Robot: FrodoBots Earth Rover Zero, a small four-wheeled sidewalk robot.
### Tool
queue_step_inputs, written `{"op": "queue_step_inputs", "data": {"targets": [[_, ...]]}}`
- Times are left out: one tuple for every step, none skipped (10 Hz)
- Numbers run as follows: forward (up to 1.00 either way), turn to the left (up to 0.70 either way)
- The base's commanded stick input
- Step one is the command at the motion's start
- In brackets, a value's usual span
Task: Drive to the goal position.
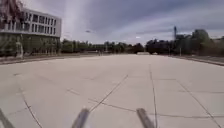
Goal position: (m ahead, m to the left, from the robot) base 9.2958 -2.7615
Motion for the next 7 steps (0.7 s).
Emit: {"op": "queue_step_inputs", "data": {"targets": [[0.50, 0.00], [0.50, 0.00], [0.50, 0.00], [0.50, 0.00], [0.50, 0.00], [0.50, 0.00], [0.50, 0.00]]}}
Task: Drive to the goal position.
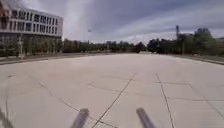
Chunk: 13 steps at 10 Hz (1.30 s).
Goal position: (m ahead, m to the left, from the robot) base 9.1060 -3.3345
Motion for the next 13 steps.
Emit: {"op": "queue_step_inputs", "data": {"targets": [[0.50, 0.00], [0.50, 0.00], [0.50, 0.00], [0.50, 0.00], [0.50, 0.00], [0.50, 0.00], [0.50, 0.00], [0.50, 0.00], [0.50, 0.00], [0.50, 0.00], [0.50, 0.00], [0.50, -0.50], [0.50, -0.50]]}}
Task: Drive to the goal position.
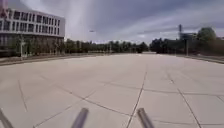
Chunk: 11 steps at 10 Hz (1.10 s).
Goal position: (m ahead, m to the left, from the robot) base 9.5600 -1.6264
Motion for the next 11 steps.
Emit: {"op": "queue_step_inputs", "data": {"targets": [[0.50, -0.50], [0.50, -0.50], [0.50, -0.50], [0.50, -0.33], [0.50, 0.00], [0.50, 0.00], [0.50, 0.00], [0.50, 0.00], [0.50, 0.00], [0.50, 0.00], [0.50, 0.00]]}}
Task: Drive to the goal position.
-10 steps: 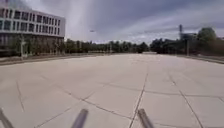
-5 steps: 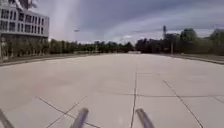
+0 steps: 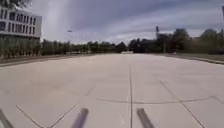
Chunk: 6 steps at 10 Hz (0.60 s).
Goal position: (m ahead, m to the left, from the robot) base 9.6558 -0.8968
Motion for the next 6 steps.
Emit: {"op": "queue_step_inputs", "data": {"targets": [[0.50, 0.00], [0.50, 0.00], [0.50, 0.00], [0.50, 0.00], [0.50, 0.00], [0.50, 0.00]]}}
